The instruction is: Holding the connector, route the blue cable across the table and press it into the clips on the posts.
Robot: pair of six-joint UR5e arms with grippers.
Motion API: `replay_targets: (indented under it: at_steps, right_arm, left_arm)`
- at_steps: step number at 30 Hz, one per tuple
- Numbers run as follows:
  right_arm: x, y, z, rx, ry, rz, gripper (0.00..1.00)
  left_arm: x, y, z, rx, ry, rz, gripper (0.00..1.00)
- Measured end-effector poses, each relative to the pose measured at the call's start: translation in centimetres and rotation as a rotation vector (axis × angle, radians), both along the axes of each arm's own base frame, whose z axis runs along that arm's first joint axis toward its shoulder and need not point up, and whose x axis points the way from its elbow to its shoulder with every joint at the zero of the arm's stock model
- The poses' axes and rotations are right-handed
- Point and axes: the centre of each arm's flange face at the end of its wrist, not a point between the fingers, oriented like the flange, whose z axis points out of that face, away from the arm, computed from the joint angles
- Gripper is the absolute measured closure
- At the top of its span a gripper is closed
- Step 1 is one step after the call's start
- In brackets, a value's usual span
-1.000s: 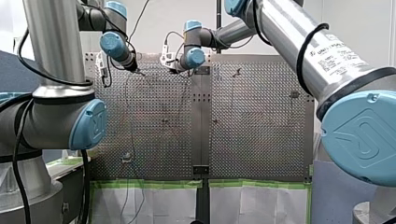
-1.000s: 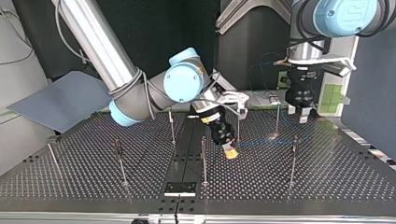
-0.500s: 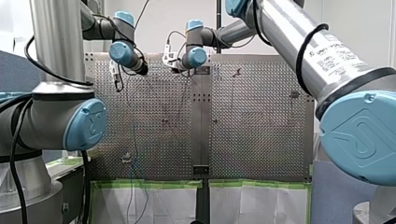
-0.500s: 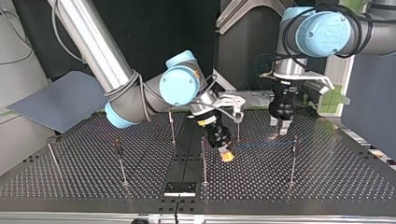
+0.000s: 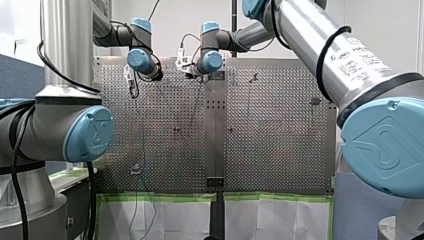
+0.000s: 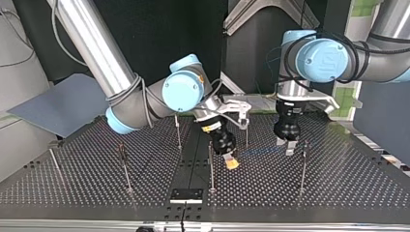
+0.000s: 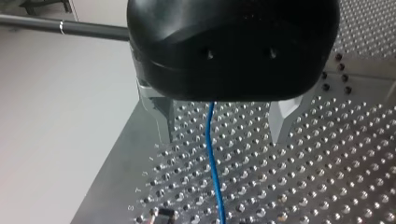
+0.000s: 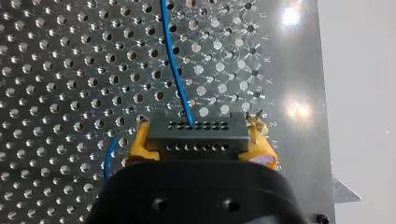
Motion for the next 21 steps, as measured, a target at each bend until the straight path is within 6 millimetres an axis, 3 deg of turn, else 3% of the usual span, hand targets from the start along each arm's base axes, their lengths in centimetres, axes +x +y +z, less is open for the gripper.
replay_targets:
  at_steps: [9, 20, 21]
  right_arm:
    - [-0.2, -0.3, 0.0, 0.001, -0.002, 0.0, 1.0]
    - [-0.2, -0.3, 0.0, 0.003, -0.004, 0.006, 1.0]
    - [-0.2, -0.4, 0.0, 0.003, -0.004, 0.005, 1.0]
  left_arm:
    - [2.8, -0.3, 0.1, 0.031, 0.005, 0.052, 0.0]
    - [3.0, -1.0, 0.4, 0.016, -0.004, 0.038, 0.0]
    - [3.0, -1.1, 0.4, 0.015, -0.004, 0.036, 0.23]
